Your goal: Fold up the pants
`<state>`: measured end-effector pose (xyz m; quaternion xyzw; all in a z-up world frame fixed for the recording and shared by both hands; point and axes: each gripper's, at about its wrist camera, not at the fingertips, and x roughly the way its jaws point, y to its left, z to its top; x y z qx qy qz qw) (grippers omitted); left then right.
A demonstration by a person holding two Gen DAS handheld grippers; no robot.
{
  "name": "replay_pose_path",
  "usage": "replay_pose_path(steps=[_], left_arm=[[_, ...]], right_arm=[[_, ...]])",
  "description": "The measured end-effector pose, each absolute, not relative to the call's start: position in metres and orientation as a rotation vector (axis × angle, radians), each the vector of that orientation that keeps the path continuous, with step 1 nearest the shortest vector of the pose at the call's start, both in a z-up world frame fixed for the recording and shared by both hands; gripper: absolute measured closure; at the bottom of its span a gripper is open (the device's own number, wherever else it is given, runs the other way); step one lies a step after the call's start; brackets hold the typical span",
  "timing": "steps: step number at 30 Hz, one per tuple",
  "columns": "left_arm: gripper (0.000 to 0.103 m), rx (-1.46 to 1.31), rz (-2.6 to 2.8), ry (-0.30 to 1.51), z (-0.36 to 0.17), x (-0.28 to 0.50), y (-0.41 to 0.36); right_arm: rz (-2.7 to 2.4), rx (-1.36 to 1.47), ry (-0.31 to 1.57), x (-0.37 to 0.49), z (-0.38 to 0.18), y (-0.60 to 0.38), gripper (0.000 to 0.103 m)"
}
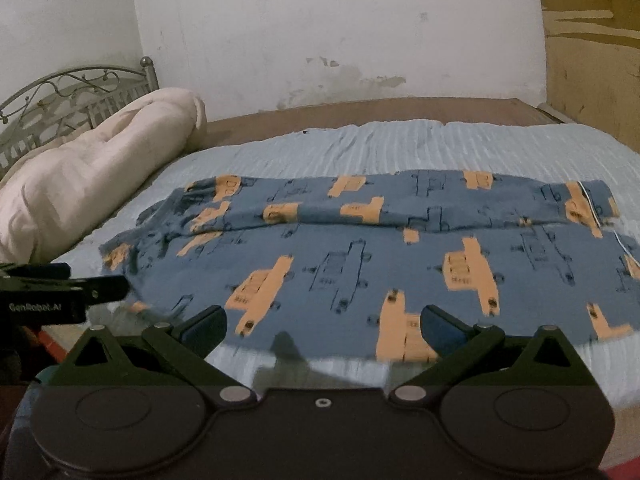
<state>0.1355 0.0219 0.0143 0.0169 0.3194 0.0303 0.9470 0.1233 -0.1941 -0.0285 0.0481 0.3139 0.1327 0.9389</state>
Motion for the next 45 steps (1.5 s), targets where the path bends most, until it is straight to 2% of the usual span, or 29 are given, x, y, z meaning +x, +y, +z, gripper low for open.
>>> replay_pose_path(steps=[14,24,33,45], left_arm=[[0.001,0.127,0.119,0.687,0.019,0.218,0.041],[0.001,0.243,0.180,0.679,0.014,0.280,0.060],[0.000,0.378,0.196,0.665,0.006,0.325,0.068],[0.000,0.501,0.129,0.667,-0.016,0.384,0.067]], right_arm=[[0.290,0.067,0.628,0.195,-0.029,-0.193,0.001],[0.413,0.009,0.492,0.251,-0.019,-0.223,0.001],[0.585,-0.029,0.625,0.327,-0.029,-0.243,0.001],[0.585,-0.314,0.660,0.404,-0.048,-0.217,0.001]])
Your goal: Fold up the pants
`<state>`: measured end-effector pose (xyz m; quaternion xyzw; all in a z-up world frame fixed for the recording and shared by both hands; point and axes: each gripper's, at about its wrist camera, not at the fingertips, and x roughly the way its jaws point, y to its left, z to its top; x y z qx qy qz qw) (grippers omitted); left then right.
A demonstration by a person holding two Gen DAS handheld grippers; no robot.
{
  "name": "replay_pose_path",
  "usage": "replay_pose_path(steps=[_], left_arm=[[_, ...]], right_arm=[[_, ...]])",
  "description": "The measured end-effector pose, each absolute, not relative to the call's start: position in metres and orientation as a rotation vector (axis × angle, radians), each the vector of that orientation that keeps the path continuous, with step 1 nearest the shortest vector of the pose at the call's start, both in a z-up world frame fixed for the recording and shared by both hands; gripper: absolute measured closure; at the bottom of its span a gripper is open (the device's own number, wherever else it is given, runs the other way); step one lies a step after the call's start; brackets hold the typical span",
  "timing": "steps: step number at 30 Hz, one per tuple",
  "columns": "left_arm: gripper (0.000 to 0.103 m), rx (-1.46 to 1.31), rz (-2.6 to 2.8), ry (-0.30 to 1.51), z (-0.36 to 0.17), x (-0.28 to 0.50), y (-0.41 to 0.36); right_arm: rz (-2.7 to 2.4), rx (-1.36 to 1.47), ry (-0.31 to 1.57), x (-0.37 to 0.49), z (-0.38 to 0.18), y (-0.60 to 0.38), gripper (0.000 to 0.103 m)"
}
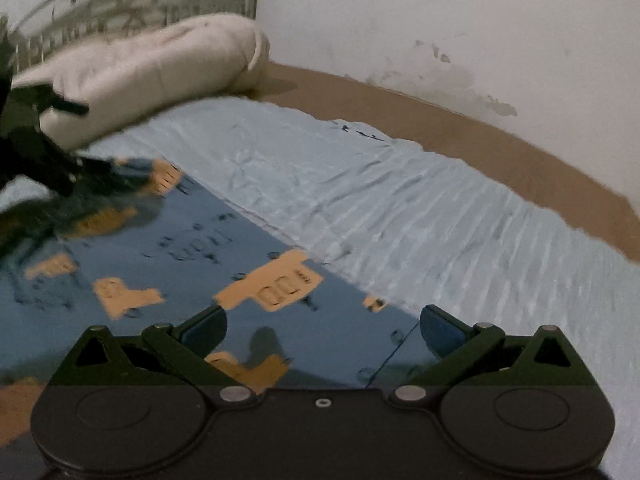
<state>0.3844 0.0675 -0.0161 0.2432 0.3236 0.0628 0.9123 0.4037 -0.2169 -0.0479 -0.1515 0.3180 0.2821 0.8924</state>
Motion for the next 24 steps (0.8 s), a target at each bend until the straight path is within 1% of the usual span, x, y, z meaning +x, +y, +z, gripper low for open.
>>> replay_pose_path(steps=[4,7,10,12,14,19,22,24], left_arm=[[0.001,0.380,0.006,0.688,-0.017,0.409,0.086],[0.001,0.324,-0.087,0.707,-0.017,0.427,0.099],[0.001,0.345,-0.163,0.725,-0.022,0.445,0.104],[0.001,0.350,-0.181,0.741,-0.026,0.455,0.105],[0.001,0.329,-0.205,0.760,-0.031,0.461,0.106],[0.001,0.284,-0.297,0.769,-0.033,0.462,0.105],[0.001,0.317,-0.325,0.780,-0.034,0.460,0.102],[0.004,0.339,-0.326,0.792,-0.034,0.459,0.101]], right_arm=[[0.603,-0.339,0.690,0.427,-0.057,-0.214,0.001],[0.595,-0.325,0.724,0.443,-0.062,-0.214,0.005],[0.612,-0.291,0.735,0.457,-0.066,-0.217,0.007],[0.624,-0.281,0.750,0.465,-0.069,-0.217,0.011],[0.632,-0.292,0.760,0.472,-0.073,-0.214,0.014],[0.644,-0.291,0.774,0.481,-0.078,-0.208,0.015],[0.653,-0.309,0.773,0.481,-0.080,-0.205,0.015],[0.658,-0.318,0.772,0.481,-0.080,-0.204,0.015]])
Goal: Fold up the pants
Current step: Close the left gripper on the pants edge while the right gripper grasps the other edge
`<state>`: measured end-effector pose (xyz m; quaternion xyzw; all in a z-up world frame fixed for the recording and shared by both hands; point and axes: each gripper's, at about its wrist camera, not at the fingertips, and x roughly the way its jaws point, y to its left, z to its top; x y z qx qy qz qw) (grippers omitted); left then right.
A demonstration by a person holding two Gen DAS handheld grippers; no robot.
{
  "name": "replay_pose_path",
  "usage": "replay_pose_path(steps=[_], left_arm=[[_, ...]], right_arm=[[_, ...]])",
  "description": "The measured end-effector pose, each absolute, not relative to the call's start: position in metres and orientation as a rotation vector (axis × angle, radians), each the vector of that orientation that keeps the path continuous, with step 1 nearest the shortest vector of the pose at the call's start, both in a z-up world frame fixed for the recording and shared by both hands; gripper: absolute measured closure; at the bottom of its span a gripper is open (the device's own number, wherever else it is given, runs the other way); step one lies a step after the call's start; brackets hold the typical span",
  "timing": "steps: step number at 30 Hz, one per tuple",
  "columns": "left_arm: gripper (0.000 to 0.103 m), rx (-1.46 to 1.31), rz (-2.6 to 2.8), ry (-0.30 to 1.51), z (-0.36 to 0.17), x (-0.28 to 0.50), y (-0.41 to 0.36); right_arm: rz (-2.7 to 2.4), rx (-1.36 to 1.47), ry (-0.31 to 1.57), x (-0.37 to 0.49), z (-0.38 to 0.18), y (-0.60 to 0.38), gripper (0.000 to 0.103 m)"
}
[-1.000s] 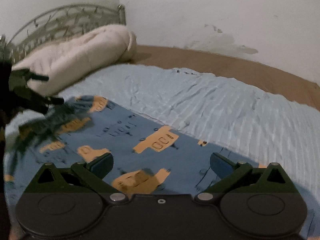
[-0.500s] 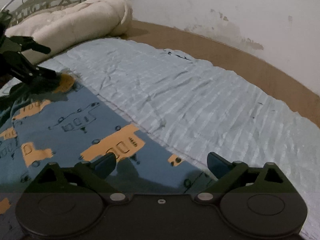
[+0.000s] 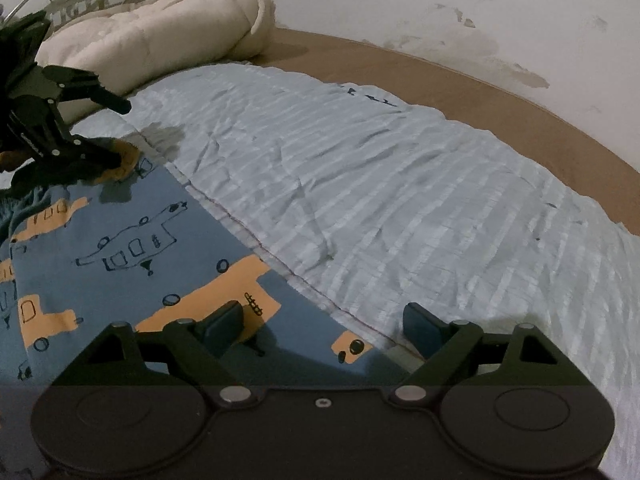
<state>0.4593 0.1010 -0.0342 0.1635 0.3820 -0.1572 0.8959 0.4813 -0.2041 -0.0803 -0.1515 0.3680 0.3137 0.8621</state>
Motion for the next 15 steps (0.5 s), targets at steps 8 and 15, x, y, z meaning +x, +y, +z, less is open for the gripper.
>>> replay_pose_path(steps=[8,15], left_arm=[[0.018,0.347,-0.338,0.835,-0.034,0.468,0.094],[0.077,0.340,-0.346,0.928,-0.042,0.471,0.088]], right_arm=[[0.683,-0.323,0.776,0.482,-0.081,-0.203,0.018],[0.728,-0.336,0.805,0.481,-0.081,-0.198,0.040]])
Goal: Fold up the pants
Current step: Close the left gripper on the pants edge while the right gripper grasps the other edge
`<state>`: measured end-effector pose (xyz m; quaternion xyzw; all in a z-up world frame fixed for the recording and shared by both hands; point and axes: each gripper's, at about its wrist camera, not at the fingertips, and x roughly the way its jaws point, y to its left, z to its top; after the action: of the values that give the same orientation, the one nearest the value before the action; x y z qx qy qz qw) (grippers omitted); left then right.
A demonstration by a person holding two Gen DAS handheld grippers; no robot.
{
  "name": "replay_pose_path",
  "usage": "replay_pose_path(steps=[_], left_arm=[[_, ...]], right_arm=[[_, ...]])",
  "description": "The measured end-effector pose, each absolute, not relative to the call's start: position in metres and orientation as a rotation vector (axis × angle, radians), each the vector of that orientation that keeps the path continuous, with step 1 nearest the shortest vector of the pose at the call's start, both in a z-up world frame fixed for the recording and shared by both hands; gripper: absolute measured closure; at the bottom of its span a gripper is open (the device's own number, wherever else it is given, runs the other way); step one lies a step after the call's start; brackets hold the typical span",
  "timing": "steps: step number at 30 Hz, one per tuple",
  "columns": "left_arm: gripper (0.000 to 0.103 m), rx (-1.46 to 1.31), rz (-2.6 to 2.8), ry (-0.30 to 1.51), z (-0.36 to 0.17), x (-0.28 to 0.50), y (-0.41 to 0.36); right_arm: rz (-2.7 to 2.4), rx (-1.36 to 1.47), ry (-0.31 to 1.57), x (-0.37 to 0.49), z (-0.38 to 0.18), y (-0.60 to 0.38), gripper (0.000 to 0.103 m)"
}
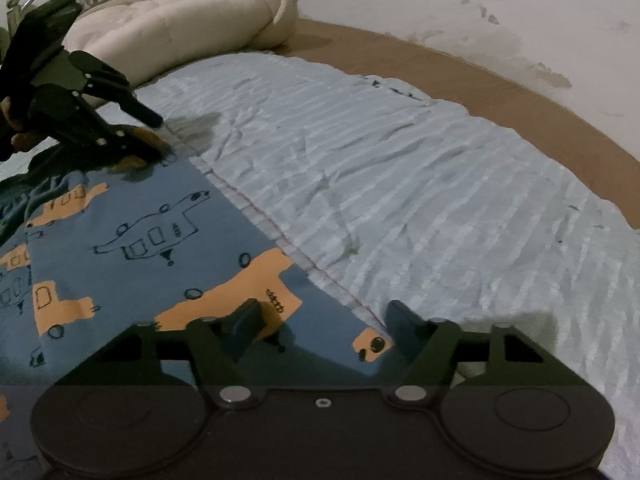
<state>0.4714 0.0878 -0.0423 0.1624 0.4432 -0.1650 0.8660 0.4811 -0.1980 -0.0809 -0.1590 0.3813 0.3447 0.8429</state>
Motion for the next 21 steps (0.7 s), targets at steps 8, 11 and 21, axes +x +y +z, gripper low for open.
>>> replay_pose_path(steps=[8,11,21], left_arm=[[0.102,0.315,-0.373,0.911,-0.038,0.454,0.088],[0.102,0.285,-0.349,0.865,-0.030,0.449,0.094],[0.102,0.247,-0.255,0.756,-0.011,0.442,0.102]], right_arm=[[0.682,-0.324,0.747,0.465,-0.076,-0.189,0.099],[0.635,-0.346,0.710,0.459,-0.077,-0.181,0.102],[0.584,-0.383,0.631,0.472,-0.056,-0.170,0.103]])
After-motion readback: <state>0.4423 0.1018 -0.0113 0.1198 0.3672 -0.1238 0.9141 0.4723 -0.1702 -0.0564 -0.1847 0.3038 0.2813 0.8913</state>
